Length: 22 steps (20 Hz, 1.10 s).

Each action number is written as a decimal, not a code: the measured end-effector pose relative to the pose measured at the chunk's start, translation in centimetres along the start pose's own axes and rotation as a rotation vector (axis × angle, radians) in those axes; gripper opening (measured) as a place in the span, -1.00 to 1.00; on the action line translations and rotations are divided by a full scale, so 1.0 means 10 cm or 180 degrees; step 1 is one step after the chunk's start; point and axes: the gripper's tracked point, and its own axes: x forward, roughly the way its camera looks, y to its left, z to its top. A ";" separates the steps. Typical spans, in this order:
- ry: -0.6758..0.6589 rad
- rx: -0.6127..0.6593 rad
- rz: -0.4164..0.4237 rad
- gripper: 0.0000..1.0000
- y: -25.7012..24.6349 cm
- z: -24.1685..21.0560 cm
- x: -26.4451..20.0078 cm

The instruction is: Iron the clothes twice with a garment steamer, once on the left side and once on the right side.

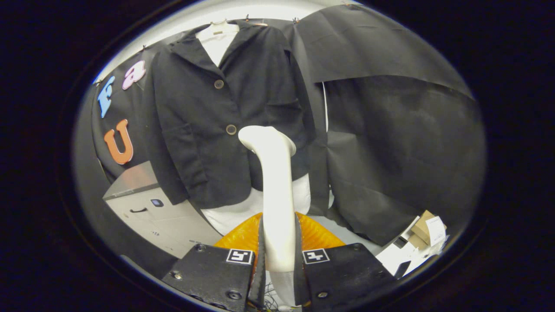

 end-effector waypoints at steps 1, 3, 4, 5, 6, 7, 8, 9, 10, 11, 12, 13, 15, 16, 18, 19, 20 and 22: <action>-0.0056 -0.0005 0.0027 -0.43 0.05 0.07 -0.08; -0.0161 -0.0002 0.0077 -0.43 0.16 0.20 -0.24; -0.0205 -0.0008 0.0106 -0.43 0.24 0.25 -0.32; -0.0250 -0.0023 0.0148 -0.43 0.32 0.28 -0.40; -0.0291 -0.0040 0.0194 -0.43 0.42 0.32 -0.48; -0.0321 -0.0057 0.0234 -0.43 0.52 0.33 -0.55; -0.0342 -0.0066 0.0284 -0.43 0.62 0.33 -0.62; -0.0355 -0.0074 0.0347 -0.42 0.73 0.32 -0.68; -0.0361 -0.0090 0.0400 -0.43 0.84 0.30 -0.73; -0.0369 -0.0124 0.0438 -0.43 0.92 0.28 -0.79; -0.0378 -0.0152 0.0488 -0.43 1.01 0.26 -0.84; -0.0389 -0.0186 0.0545 -0.43 1.12 0.23 -0.90; -0.0421 -0.0254 0.0636 -0.43 1.29 0.17 -0.99; -0.0436 -0.0285 0.0672 -0.43 1.36 0.15 -1.04; -0.0452 -0.0345 0.0740 -0.43 1.49 0.09 -1.12; -0.0448 -0.0355 0.0779 -0.43 1.55 0.06 -1.18; -0.0455 -0.0380 0.0804 -0.43 1.60 0.03 -1.22; -0.0464 -0.0438 0.0865 -0.43 1.69 -0.01 -1.29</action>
